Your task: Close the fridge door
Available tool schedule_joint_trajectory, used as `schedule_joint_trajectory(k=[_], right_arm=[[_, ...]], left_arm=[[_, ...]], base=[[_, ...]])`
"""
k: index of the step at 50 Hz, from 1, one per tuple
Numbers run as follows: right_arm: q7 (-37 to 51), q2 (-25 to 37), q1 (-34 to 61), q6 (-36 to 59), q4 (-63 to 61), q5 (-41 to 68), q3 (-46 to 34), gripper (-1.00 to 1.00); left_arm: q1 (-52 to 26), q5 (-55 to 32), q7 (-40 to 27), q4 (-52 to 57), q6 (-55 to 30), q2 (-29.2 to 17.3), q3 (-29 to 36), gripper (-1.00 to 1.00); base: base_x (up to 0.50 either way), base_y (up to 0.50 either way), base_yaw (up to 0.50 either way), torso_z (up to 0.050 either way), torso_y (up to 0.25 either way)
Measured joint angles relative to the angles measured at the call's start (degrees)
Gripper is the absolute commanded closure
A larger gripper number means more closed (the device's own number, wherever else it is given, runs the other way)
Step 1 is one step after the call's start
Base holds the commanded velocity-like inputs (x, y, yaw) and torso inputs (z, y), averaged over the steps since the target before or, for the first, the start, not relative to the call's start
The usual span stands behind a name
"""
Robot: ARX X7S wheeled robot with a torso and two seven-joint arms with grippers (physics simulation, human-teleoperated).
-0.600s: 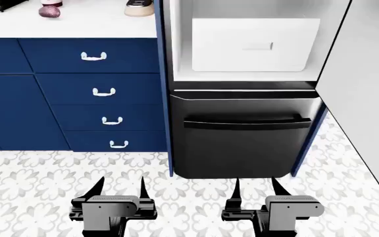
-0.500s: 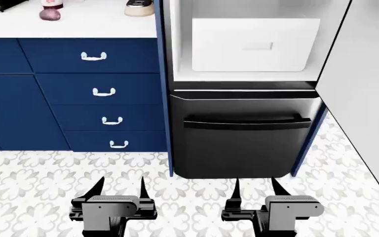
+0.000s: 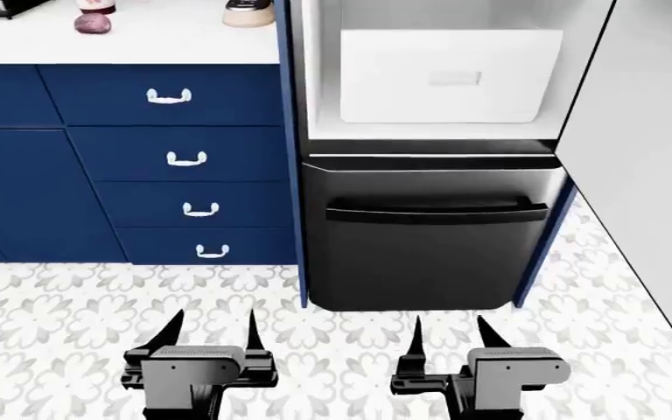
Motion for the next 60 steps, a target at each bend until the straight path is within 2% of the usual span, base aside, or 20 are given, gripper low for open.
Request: schedule_joint_trajectory(k=[19, 32, 60], right_arm=[[2.24, 1.18, 0.53, 1.53, 0.46, 1.06, -1.84, -1.00], [2.94, 1.89, 0.53, 1.93, 0.42, 2.69, -2.67, -1.00], [3.90, 3.29, 0.77, 3.36, -0.01, 6.15, -4.16, -1.00]], left_arm=[[-0.05, -1.21, -1.56, -0.17, 0.76, -1.53, 1.73, -1.00], [0.01, -1.92, -2.38, -0.35, 0.99, -2.44, 2.82, -1.00], [-0.01, -3.65, -3.70, -0.37, 1.00, -3.83, 4.57, -1.00]], base=[[-0.50, 0.00, 0.00, 0.000, 0.000], [0.00, -0.01, 0.00, 0.000, 0.000], [0.00, -0.49, 0.00, 0.000, 0.000]])
